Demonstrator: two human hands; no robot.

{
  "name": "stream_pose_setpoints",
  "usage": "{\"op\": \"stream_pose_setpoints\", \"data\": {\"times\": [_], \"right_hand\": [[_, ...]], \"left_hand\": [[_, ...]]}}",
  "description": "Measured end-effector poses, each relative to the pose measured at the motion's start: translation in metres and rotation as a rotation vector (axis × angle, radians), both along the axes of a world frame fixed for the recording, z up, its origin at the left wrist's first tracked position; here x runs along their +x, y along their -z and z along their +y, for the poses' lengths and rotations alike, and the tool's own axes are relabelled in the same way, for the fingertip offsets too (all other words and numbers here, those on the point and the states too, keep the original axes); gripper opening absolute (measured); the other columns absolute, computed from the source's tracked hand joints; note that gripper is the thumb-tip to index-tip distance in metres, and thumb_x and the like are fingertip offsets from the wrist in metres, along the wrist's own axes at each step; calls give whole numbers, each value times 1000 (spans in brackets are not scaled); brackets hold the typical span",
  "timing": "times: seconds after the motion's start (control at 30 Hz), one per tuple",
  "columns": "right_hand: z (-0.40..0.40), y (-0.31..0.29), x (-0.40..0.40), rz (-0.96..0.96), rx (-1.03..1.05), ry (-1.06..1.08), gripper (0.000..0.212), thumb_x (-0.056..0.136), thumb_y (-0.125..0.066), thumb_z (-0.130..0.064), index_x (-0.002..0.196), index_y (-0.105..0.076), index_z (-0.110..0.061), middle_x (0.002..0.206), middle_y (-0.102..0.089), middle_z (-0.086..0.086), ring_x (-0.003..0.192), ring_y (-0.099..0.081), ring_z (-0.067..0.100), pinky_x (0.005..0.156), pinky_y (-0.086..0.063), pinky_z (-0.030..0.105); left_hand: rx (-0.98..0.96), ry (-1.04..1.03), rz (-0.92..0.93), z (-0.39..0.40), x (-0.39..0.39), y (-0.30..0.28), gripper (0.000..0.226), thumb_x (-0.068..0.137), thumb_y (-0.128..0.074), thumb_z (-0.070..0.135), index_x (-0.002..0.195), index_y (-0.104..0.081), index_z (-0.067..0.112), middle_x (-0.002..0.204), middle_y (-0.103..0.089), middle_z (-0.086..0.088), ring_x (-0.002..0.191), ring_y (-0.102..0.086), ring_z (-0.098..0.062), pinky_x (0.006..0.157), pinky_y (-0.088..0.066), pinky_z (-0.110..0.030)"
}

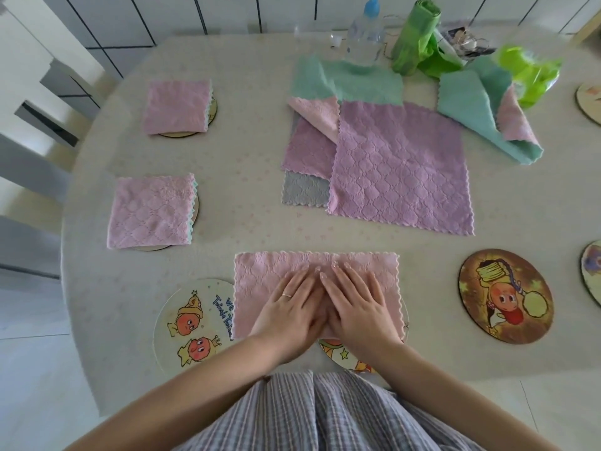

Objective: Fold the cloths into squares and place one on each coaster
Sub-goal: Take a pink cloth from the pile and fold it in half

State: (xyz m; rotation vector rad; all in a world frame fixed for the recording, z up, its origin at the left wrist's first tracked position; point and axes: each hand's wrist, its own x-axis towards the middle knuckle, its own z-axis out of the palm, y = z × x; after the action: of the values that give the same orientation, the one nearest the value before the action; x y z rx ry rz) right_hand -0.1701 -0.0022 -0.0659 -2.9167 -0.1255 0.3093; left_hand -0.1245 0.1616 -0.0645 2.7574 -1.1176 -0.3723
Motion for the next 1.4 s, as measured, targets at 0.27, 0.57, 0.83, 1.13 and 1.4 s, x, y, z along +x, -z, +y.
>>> {"op": "stream_pose_setpoints", "data": {"times": [0.27, 0.57, 0.83, 1.13, 1.4], "right_hand": [[-36, 1, -13, 56, -131, 89, 70, 90, -25, -64, 145, -30, -21, 153, -27, 7, 143, -13, 19, 112, -6, 50], [-67, -4, -23, 70, -117, 118, 74, 88, -10, -69, 147, -19, -25, 157, -14, 2, 144, -1, 15, 115, 3, 50], [-33, -34, 59, 33, 173, 109, 35, 93, -47, -29, 127, -55, -30, 137, -46, -11, 130, -35, 12, 116, -13, 41], [-2, -31, 105, 158, 212, 30, 25, 90, -52, -27, 112, -63, -24, 114, -57, 1, 107, -54, 24, 91, -42, 36], [8, -33, 119, 182, 48, -11, 18, 87, -58, -26, 102, -64, -17, 105, -65, 4, 100, -58, 27, 89, -46, 38]], "left_hand": [[114, -54, -54, 35, 9, 12, 79, 91, -23, 64, 146, -17, 8, 153, -18, -14, 142, -17, -30, 111, -14, -44], [163, -238, -65, 86, 14, 7, 80, 91, -17, 64, 146, -18, 6, 155, -12, -13, 144, -8, -24, 114, -3, -41], [-138, 69, 11, 59, -8, -38, 35, 66, -80, 16, 97, -64, 23, 94, -63, 8, 87, -60, -9, 78, -54, -23], [-174, 81, 167, 6, -20, -32, 18, 90, -56, 16, 105, -65, 15, 104, -64, 1, 96, -58, -19, 81, -51, -37], [-239, -81, 179, 10, -32, -21, 21, 90, -54, 14, 109, -62, 15, 111, -59, 2, 103, -54, -15, 89, -47, -32]]}}
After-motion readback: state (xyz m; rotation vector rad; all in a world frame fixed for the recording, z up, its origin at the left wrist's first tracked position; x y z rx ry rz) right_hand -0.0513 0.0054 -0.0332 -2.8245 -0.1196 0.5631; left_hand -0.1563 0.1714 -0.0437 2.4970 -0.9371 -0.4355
